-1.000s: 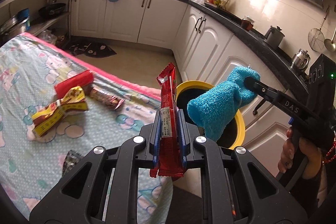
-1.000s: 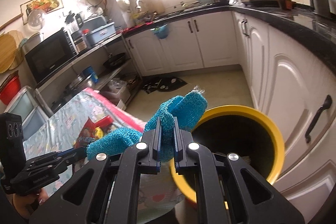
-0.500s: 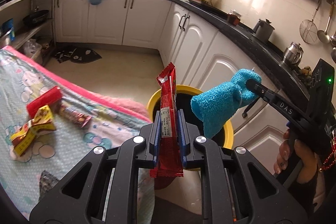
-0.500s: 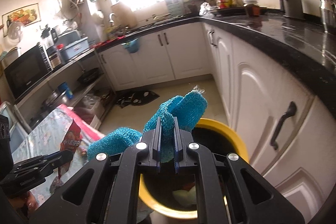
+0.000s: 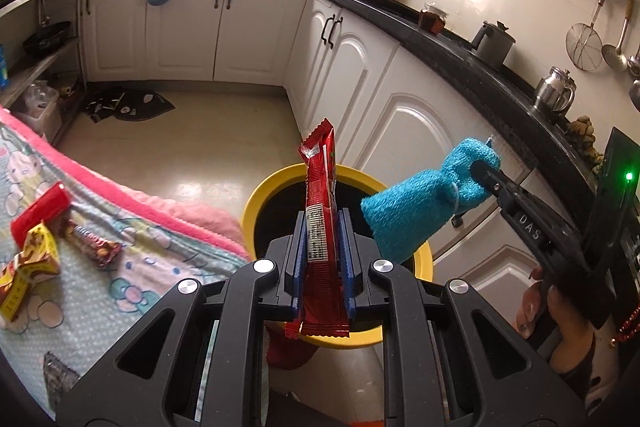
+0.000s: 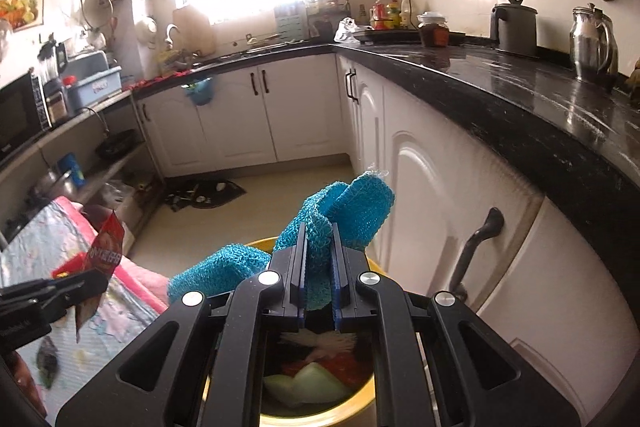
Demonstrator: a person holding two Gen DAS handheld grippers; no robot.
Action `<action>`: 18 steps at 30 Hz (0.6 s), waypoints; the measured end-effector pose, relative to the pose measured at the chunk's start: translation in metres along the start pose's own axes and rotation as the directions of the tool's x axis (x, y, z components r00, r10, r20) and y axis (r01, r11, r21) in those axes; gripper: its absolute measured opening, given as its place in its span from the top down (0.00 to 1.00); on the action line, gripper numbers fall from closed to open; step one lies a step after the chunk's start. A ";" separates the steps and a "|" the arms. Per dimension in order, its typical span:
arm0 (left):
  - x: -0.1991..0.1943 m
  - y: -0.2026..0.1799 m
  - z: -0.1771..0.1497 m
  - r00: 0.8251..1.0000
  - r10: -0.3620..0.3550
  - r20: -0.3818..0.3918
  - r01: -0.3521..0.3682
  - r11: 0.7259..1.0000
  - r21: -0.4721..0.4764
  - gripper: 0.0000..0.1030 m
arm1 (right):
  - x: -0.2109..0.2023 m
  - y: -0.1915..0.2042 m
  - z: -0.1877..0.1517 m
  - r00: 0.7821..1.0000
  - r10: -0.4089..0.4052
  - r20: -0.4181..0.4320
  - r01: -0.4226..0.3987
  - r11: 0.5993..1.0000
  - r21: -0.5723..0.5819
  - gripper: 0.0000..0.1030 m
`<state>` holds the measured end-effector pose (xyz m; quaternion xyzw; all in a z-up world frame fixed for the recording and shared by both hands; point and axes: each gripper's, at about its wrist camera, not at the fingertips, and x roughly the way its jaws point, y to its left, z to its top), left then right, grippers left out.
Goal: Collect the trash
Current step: 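Open both tools to drop the red wrapper and blue towel into the bin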
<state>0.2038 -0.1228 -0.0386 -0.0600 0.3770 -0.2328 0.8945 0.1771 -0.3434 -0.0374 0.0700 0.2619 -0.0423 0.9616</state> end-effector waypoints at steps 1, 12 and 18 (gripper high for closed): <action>0.003 0.000 0.000 1.000 -0.002 -0.004 0.002 1.000 0.002 0.90 | 0.002 -0.001 -0.002 1.000 -0.006 -0.002 0.006 1.000 -0.004 0.91; 0.037 0.002 -0.001 0.998 -0.012 -0.065 0.011 1.000 -0.014 0.90 | 0.025 -0.006 -0.018 0.998 -0.013 -0.061 0.013 1.000 -0.004 0.88; 0.049 0.001 -0.001 0.997 -0.008 -0.081 0.006 1.000 -0.018 0.88 | 0.037 -0.008 -0.021 0.994 0.025 -0.102 -0.022 0.999 0.029 0.83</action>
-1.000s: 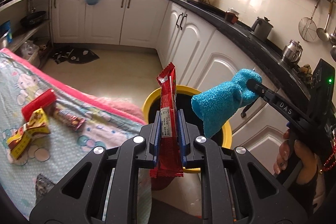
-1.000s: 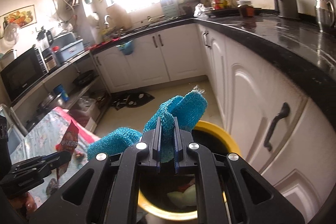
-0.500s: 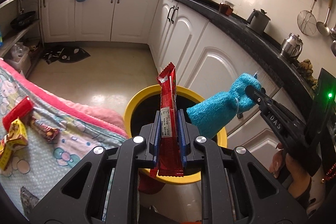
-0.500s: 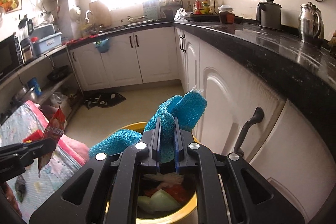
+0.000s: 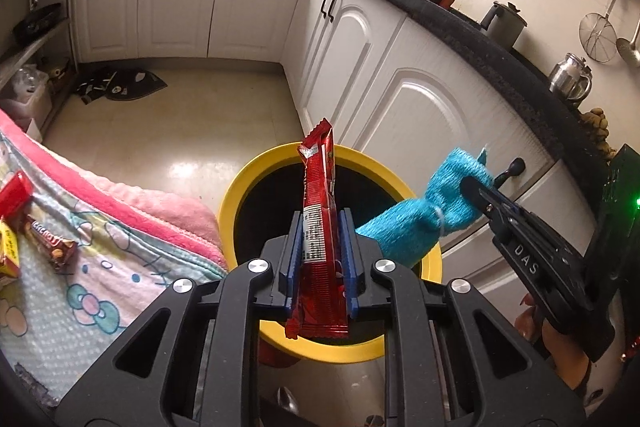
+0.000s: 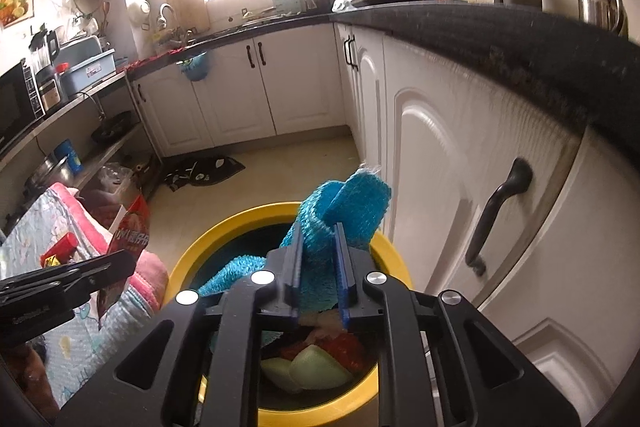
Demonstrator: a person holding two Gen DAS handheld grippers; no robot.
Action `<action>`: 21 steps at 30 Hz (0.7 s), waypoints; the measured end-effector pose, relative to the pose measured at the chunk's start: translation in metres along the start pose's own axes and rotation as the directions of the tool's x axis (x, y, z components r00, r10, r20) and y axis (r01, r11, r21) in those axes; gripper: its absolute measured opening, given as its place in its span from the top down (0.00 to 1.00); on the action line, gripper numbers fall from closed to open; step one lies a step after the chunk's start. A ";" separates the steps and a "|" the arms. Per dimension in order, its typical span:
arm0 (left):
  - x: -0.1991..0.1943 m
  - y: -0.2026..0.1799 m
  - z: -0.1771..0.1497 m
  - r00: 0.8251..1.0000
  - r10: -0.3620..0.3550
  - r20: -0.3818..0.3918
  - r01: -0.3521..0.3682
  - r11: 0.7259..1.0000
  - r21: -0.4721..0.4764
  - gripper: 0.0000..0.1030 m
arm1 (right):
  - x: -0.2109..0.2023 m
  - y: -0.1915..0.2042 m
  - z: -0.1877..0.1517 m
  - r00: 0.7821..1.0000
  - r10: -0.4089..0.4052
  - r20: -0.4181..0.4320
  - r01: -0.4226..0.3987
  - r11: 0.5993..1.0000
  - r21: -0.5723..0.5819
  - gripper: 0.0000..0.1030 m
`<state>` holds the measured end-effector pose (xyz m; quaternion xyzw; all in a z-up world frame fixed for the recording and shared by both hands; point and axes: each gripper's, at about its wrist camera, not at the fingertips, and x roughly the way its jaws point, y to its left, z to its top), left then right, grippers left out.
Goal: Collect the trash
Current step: 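Open both tools to drop the red wrapper and blue towel into the bin, then move both open tools back over the remaining items on the bed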
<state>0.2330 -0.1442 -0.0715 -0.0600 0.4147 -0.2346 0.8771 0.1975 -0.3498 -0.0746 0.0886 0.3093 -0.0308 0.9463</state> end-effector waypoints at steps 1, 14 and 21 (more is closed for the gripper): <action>0.002 0.000 0.001 1.000 0.007 -0.001 -0.007 1.000 -0.002 0.86 | 0.002 0.000 0.000 1.000 0.006 -0.006 -0.006 1.000 0.003 0.77; -0.008 0.026 -0.003 0.996 0.089 0.019 -0.087 0.994 -0.068 0.21 | -0.004 -0.001 0.000 1.000 0.010 0.002 -0.010 0.999 0.040 0.47; -0.027 0.034 -0.004 0.991 0.125 0.045 -0.121 0.990 -0.078 0.11 | -0.015 0.003 0.004 0.999 0.029 0.029 -0.030 0.999 0.044 0.38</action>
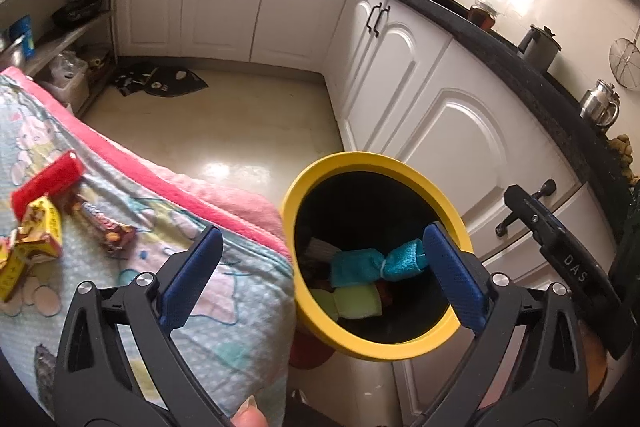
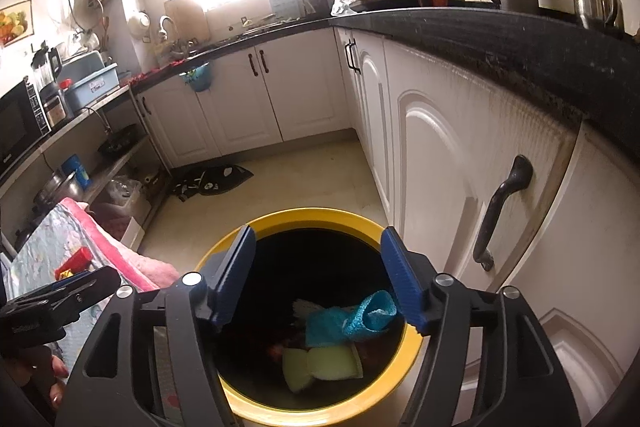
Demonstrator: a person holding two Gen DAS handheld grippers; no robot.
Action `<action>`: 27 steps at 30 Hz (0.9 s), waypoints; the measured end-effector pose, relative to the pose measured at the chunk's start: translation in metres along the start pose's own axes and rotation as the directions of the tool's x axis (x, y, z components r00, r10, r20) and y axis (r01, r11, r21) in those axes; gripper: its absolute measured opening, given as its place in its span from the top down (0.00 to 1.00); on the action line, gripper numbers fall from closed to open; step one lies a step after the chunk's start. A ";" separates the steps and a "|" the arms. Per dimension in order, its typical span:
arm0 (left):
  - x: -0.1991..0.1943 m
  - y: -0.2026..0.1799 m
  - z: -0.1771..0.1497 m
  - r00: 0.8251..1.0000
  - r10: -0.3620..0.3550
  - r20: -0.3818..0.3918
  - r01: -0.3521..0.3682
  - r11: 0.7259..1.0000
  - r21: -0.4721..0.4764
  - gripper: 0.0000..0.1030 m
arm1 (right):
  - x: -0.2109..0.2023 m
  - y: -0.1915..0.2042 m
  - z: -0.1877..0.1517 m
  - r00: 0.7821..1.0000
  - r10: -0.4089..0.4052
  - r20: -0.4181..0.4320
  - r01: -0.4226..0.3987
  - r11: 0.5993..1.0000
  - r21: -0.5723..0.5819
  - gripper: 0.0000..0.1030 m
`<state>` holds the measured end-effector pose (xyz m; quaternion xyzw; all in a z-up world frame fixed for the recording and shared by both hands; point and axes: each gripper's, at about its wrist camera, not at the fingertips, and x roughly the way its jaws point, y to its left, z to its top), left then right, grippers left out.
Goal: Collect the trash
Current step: 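Move both open tools back over the remaining items on the bed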
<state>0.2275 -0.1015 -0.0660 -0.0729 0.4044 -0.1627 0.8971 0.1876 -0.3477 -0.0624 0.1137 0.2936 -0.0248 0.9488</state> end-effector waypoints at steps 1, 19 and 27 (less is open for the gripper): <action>-0.004 0.002 0.000 1.000 0.009 0.008 -0.009 1.000 0.001 0.11 | -0.001 0.000 0.000 1.000 0.004 0.002 -0.004 1.000 -0.001 0.38; -0.058 0.037 -0.001 0.991 0.084 0.105 -0.080 0.996 -0.040 0.10 | -0.029 0.045 0.008 0.992 0.126 0.019 -0.124 0.990 -0.070 0.35; -0.081 0.061 -0.004 0.982 0.121 0.145 -0.111 0.991 -0.077 0.10 | -0.041 0.068 0.010 0.984 0.178 0.019 -0.175 0.978 -0.114 0.34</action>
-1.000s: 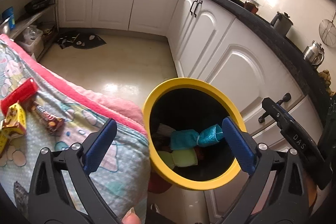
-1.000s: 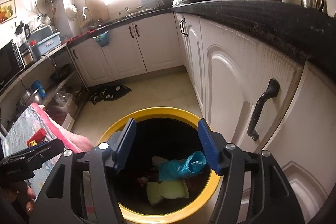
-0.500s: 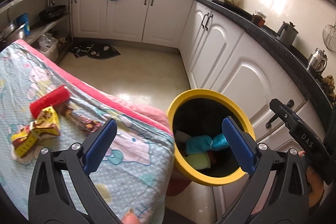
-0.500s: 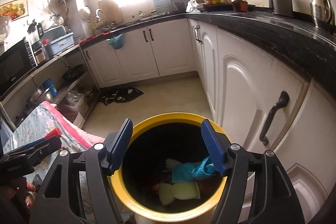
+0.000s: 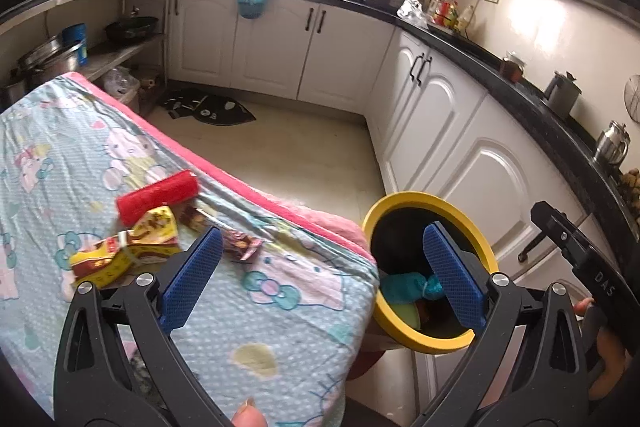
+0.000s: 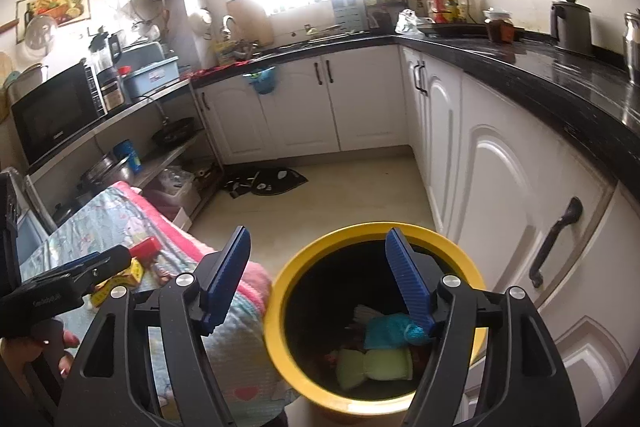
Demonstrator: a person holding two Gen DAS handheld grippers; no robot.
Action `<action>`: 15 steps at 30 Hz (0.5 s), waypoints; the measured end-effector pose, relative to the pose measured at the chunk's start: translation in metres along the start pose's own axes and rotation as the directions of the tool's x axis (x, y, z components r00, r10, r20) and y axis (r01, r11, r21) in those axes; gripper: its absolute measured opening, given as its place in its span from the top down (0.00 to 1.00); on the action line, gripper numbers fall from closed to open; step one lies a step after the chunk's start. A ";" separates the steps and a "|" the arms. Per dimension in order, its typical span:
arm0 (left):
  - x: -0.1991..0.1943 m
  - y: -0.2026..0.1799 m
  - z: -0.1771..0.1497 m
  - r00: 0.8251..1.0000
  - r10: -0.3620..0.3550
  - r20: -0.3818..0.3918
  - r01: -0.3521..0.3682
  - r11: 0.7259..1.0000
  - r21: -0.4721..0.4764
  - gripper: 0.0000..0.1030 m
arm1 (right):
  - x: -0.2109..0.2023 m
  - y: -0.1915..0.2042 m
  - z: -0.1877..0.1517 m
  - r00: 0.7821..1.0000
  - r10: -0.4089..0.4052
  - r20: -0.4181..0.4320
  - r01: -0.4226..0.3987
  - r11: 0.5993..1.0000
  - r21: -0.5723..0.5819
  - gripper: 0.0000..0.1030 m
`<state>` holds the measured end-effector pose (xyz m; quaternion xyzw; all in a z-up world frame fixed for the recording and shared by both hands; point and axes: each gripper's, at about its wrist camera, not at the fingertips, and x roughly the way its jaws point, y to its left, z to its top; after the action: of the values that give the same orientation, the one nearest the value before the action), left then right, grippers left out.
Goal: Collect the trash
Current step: 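Move both open tools back over the remaining items on the bed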
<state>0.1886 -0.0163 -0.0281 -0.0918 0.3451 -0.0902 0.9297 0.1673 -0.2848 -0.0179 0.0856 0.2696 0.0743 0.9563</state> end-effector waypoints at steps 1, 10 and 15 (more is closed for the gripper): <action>-0.002 0.003 0.000 1.000 0.004 0.004 -0.004 1.000 -0.004 0.10 | -0.001 0.003 0.000 1.000 0.007 0.000 -0.007 1.000 -0.004 0.34; -0.019 0.034 0.001 0.999 0.042 0.032 -0.040 0.998 -0.046 0.10 | -0.002 0.031 0.002 0.997 0.079 -0.018 -0.080 0.996 -0.041 0.32; -0.026 0.052 -0.001 0.997 0.066 0.040 -0.063 0.996 -0.070 0.10 | -0.004 0.050 0.002 0.993 0.113 -0.026 -0.115 0.991 -0.065 0.31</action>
<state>0.1735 0.0394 -0.0249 -0.1145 0.3310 -0.0461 0.9355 0.1605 -0.2373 -0.0045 0.0681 0.2721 0.1386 0.9498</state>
